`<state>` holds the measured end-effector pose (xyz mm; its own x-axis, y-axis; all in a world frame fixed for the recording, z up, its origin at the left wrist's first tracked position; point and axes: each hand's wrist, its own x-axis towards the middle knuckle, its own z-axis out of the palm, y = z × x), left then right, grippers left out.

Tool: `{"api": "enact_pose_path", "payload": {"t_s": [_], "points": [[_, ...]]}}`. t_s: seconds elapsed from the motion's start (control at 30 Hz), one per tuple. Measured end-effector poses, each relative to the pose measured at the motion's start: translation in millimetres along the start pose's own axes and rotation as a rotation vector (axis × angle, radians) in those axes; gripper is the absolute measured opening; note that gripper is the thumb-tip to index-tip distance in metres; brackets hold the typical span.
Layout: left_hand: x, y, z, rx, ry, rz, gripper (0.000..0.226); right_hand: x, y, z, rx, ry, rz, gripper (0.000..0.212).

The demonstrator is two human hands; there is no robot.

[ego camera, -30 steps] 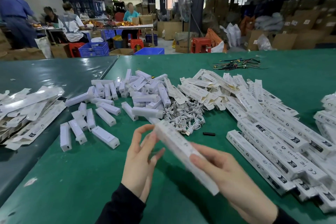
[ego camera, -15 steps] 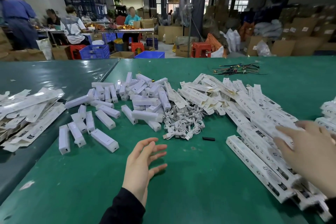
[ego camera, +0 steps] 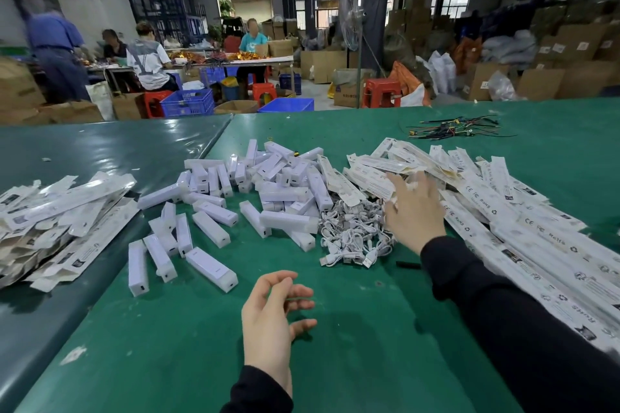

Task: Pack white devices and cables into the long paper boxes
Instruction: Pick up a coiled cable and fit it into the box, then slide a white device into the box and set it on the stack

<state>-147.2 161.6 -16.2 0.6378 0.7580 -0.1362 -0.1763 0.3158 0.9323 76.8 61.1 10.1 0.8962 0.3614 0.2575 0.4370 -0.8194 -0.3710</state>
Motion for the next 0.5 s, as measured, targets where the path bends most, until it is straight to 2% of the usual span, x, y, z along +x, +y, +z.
{"api": "enact_pose_path", "payload": {"t_s": [0.1,0.23,0.4,0.5], "points": [[-0.9,1.2,0.5,-0.003,-0.011,0.0,0.014,18.1,10.8,-3.7,0.091,-0.03,0.049,0.04],[-0.1,1.9,0.8,-0.012,-0.043,-0.012,0.01,15.6,13.8,-12.9,0.217,0.095,0.066,0.012],[-1.6,-0.6,0.9,-0.026,-0.062,-0.028,0.007,-12.5,16.7,-22.0,0.528,0.131,0.132,0.003],[-1.4,-1.1,0.2,-0.048,-0.055,-0.035,0.009,-32.5,21.1,-28.3,0.612,0.275,0.1,0.02]]}}
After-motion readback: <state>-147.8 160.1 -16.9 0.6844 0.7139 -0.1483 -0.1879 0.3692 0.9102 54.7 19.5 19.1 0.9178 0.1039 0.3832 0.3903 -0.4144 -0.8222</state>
